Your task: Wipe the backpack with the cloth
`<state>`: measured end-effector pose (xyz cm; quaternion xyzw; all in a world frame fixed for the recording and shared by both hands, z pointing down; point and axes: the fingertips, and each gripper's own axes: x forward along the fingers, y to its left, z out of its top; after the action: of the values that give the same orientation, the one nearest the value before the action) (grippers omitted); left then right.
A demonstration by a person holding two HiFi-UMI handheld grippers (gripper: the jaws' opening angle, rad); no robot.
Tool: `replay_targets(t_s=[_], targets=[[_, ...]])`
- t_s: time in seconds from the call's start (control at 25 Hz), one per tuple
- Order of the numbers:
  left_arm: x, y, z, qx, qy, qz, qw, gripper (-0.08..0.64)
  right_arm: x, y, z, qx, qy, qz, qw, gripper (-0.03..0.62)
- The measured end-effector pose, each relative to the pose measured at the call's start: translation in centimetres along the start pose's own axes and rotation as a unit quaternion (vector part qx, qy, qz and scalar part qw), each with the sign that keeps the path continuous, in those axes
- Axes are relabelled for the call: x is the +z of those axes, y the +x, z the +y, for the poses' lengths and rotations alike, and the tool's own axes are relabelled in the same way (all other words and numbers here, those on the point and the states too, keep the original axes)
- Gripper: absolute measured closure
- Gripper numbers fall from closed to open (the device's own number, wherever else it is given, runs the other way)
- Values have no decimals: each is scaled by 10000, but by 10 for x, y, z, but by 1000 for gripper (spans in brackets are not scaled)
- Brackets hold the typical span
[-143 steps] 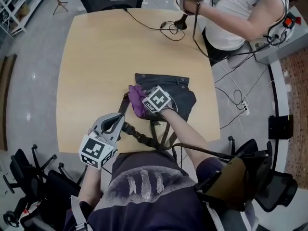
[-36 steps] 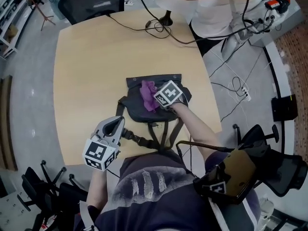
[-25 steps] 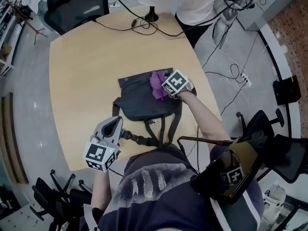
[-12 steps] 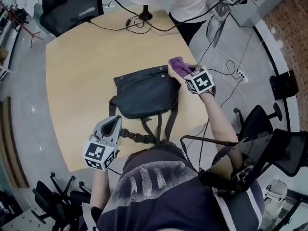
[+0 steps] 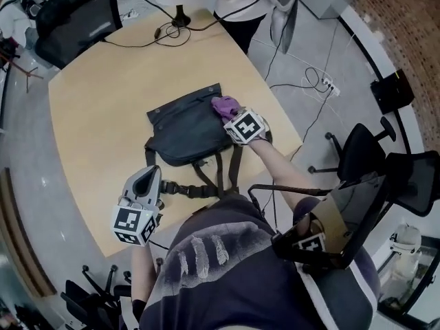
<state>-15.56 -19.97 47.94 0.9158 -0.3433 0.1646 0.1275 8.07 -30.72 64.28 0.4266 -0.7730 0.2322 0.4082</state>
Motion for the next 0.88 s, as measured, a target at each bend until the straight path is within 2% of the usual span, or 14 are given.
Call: replay_targets(t_s=[0.12, 0.28, 0.48, 0.64, 0.76, 0.88], targets=[[-6, -7, 4, 4, -27, -14, 10000, 552, 11, 4, 32, 256, -49, 42, 9997, 562], [-5, -15, 4, -38, 28, -65, 10000, 552, 21, 9, 82, 693, -404, 212, 9966, 563], [-1, -28, 8, -53, 105, -149, 9998, 552, 33, 10, 118, 651, -1016, 294, 9923, 563], [-7, -38, 10, -33, 94, -106, 9999, 552, 32, 11, 167, 1326, -881, 471, 9861, 563], [-9, -44, 10, -27, 101, -138, 9999, 552, 34, 14, 203, 1567, -1156, 546, 9793, 563], [-11, -48, 12, -17, 96, -151, 9998, 552, 39, 17, 236, 1944, -1149, 491, 9729, 563]])
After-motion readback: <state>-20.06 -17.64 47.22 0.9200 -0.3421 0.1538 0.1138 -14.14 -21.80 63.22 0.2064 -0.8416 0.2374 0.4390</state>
